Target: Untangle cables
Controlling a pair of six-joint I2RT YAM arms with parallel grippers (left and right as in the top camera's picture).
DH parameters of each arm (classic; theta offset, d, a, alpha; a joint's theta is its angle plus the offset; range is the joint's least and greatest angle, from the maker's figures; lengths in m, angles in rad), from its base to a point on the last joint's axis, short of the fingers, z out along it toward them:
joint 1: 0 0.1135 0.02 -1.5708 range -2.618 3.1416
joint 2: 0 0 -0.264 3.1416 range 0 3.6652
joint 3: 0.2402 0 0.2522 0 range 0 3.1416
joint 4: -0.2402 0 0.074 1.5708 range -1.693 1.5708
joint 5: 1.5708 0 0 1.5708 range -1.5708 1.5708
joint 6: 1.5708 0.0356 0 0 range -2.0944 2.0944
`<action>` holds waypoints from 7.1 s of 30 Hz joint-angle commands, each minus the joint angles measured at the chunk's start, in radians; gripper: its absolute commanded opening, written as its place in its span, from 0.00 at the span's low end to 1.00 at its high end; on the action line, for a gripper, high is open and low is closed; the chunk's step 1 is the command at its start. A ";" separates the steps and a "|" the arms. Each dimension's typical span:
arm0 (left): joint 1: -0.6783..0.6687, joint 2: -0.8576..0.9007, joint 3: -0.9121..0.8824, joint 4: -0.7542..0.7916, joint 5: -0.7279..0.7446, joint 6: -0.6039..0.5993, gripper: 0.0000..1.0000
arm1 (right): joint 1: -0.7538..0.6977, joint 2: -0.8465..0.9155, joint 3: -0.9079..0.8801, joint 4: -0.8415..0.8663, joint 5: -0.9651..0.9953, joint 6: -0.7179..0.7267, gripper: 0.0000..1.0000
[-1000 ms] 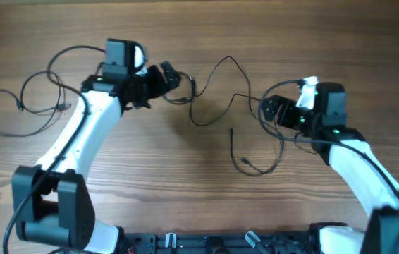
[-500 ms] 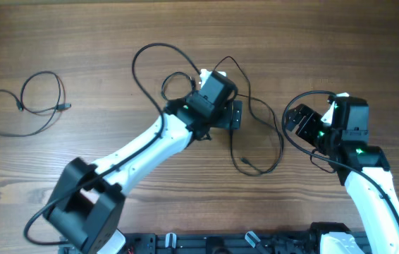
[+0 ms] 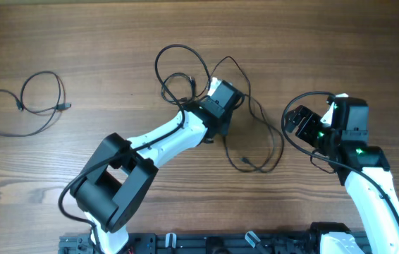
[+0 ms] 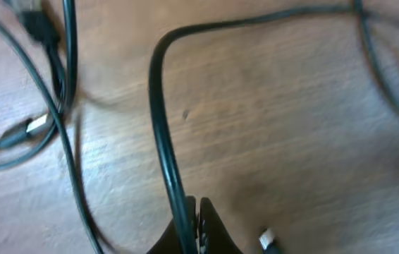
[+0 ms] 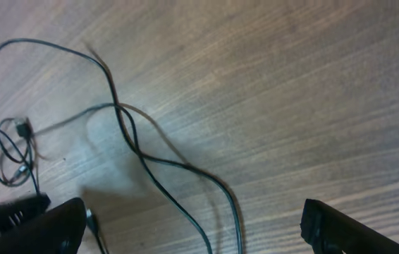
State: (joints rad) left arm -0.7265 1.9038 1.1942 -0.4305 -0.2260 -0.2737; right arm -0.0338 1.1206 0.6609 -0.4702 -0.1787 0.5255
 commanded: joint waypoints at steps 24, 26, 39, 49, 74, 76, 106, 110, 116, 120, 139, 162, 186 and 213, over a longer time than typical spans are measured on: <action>0.252 -0.750 0.001 0.003 0.356 -0.082 0.04 | 0.153 0.484 0.001 0.742 -0.547 0.001 0.93; 0.252 -0.750 0.001 0.001 0.372 -0.082 0.04 | 0.214 0.563 0.001 0.896 -0.539 0.117 0.91; 0.259 -0.745 0.001 -0.008 0.320 -0.071 0.04 | 0.424 0.788 0.010 1.118 -0.264 0.418 0.05; 0.556 -0.746 0.001 0.054 0.179 -0.090 0.04 | -0.073 0.633 0.009 0.736 -0.494 0.081 0.05; 0.681 -0.350 0.001 1.104 0.096 -0.340 0.04 | 0.035 0.538 0.005 0.164 -0.137 -0.156 0.18; 0.695 -0.278 0.001 1.271 -0.087 -0.340 0.04 | 0.035 0.538 0.005 0.165 -0.124 -0.154 0.18; 1.001 0.517 0.914 0.566 0.384 -0.341 0.04 | 0.037 0.542 0.001 0.167 -0.105 0.032 0.15; 0.948 0.531 0.914 0.549 0.354 -0.341 0.04 | 0.037 0.542 0.001 0.174 -0.105 0.032 0.15; 0.838 0.531 0.914 0.581 0.169 -0.370 0.04 | 0.037 0.542 0.000 0.189 -0.105 0.032 0.15; 0.774 0.531 0.914 0.478 -0.084 -0.371 0.04 | 0.037 0.542 0.000 0.189 -0.105 0.032 0.15; 0.866 0.531 0.914 0.121 0.193 -0.722 1.00 | 0.037 0.542 0.000 0.208 -0.079 0.026 0.16; 0.620 0.312 0.914 -0.642 0.494 -0.201 1.00 | 0.036 0.542 0.000 0.521 -0.385 -0.029 0.05; 0.544 0.317 0.913 -0.632 0.369 -0.285 1.00 | 0.353 0.604 0.292 0.912 -0.159 -0.032 0.05; 0.392 0.318 0.649 -0.424 0.355 0.254 1.00 | 0.068 0.529 0.568 -0.034 -0.129 -0.045 1.00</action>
State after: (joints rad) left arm -0.2787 2.2158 1.9671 -0.9699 0.1387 -0.2794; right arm 0.0681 1.6817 1.2274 -0.4259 -0.3088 0.5606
